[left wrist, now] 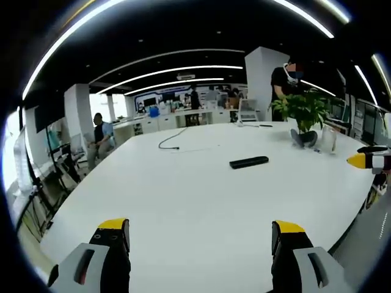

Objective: Press the specified remote control buttons in sequence, fully releasing each button before pressing the next.

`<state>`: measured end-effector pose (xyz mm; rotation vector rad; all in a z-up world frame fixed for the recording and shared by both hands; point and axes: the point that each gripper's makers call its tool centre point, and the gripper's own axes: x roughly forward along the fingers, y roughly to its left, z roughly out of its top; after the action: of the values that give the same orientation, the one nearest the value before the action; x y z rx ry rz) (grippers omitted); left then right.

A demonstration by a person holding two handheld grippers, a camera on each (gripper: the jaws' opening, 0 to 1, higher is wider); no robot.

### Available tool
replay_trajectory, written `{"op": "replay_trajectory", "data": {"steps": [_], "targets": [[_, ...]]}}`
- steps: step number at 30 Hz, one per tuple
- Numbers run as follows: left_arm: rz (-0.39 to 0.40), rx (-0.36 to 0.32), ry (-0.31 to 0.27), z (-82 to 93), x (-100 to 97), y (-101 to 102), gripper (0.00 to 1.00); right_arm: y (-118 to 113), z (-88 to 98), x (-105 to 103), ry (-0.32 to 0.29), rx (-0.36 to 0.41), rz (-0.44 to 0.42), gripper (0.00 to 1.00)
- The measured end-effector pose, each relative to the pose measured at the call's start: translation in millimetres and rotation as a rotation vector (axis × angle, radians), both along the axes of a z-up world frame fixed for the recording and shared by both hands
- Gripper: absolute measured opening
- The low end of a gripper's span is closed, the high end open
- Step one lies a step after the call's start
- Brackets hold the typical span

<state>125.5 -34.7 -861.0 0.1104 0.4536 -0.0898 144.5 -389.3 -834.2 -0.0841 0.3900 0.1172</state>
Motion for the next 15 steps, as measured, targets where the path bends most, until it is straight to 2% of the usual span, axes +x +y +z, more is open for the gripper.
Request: {"op": "replay_trajectory", "data": {"steps": [15], "targets": [[-0.005, 0.009, 0.000, 0.0, 0.5, -0.5, 1.00, 2.0, -0.9, 0.3, 0.005, 0.006, 0.010, 0.79]]}}
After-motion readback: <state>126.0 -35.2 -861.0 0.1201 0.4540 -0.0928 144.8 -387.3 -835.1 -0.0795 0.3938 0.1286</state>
